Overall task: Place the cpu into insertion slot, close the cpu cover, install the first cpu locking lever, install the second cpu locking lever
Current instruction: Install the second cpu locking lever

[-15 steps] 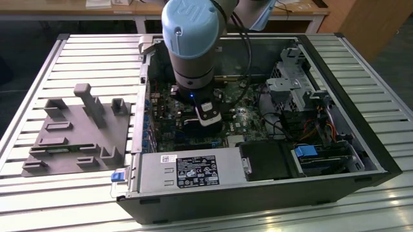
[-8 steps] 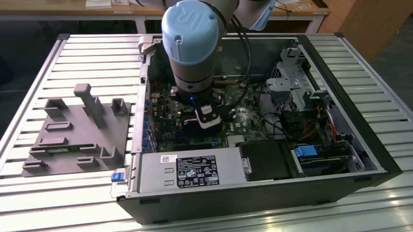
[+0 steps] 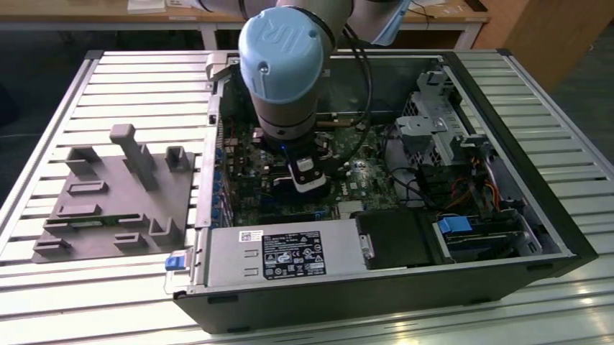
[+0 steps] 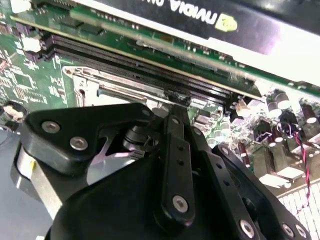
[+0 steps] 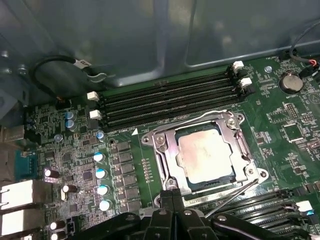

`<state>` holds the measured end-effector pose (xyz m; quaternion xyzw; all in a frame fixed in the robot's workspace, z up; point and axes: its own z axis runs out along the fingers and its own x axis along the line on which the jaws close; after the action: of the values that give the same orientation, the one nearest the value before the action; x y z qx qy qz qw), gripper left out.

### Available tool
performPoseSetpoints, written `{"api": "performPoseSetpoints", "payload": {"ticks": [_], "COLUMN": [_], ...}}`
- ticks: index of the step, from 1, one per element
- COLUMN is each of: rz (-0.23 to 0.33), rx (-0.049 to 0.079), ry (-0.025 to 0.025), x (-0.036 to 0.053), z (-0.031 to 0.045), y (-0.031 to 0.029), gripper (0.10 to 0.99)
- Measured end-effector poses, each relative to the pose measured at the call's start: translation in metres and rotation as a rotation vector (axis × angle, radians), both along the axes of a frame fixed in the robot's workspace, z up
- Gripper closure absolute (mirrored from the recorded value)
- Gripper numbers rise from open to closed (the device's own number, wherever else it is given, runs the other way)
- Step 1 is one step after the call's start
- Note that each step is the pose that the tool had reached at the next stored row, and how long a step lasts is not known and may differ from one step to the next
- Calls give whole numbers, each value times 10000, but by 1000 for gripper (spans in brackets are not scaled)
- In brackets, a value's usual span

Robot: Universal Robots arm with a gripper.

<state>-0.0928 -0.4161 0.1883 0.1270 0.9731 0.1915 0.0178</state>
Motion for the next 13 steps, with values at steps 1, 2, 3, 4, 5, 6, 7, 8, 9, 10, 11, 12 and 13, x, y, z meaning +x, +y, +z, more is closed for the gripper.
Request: {"api": "performPoseSetpoints", "payload": {"ticks": [1,2,3,4,5,6,7,8,9,10,11,12,13], "rz": [0,0,0,0,0,0,-1,0,-1,0,-1,0,0], "rx": [0,-4,-3,-1,-2,-1,-1,0,-1,-4,-2,-1,-2], "ry": [1,3,2,1,2,1,1,1,1,3,2,1,1], "x": [-1,-1,-1,-1,-1,-1,-1,-1,-1,-1,-1,-1,-1], "z": [1,12,34,64,101,137,179,218,259,300,336,371,404], "y": [0,-1,-1,-1,-1,-1,-1,0,-1,-1,-1,-1,-1], "gripper": [984,984,984,984,984,984,984,984,984,984,984,984,984]}}
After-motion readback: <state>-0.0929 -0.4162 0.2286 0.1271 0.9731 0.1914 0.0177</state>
